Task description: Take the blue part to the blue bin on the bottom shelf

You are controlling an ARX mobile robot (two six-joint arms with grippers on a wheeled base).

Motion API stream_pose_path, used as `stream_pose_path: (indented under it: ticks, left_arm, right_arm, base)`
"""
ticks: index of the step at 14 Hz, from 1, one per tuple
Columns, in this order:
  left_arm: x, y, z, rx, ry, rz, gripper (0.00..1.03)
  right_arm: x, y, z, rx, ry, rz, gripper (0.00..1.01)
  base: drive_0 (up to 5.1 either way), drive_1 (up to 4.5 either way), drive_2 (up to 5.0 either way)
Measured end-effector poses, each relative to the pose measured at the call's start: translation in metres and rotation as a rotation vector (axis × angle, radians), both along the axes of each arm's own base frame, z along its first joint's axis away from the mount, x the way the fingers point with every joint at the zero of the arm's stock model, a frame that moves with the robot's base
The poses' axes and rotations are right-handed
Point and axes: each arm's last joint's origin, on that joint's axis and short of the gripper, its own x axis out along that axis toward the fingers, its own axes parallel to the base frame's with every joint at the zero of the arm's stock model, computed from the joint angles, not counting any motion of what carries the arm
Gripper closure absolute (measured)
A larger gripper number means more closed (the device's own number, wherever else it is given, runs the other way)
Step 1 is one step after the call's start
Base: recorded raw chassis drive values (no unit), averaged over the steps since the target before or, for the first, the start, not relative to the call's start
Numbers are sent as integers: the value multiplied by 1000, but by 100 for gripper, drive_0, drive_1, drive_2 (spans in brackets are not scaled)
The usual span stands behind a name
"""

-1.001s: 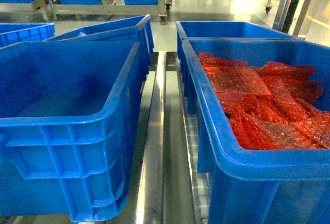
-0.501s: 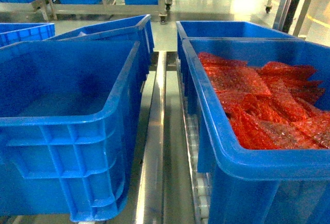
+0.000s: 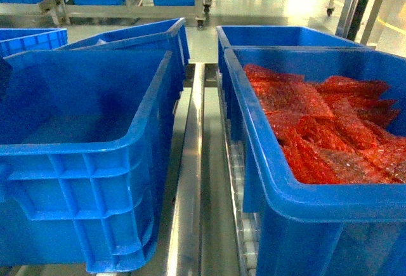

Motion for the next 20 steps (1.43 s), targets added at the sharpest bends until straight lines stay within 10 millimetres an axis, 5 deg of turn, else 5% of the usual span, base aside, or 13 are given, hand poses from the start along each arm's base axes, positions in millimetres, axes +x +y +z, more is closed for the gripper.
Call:
stream_pose_path:
  ticks: [6,10,13,20]
  left_arm:
    - [2,1,6,6,-44,1,59]
    - [-2,7,10,10,-58,20,6]
    - [-10,10,15,12,-62,26,5]
    - [-109,16,30,16,-129,60,5]
  right_arm:
    - [0,0,0,0,0,0,3]
    - [0,0,0,0,0,0,3]
    - [0,0,0,0,0,0,3]
    - [0,0,0,0,0,0,3]
  base:
    - [0,0,0]
    - [0,0,0]
    - [0,0,0]
    - [0,0,0]
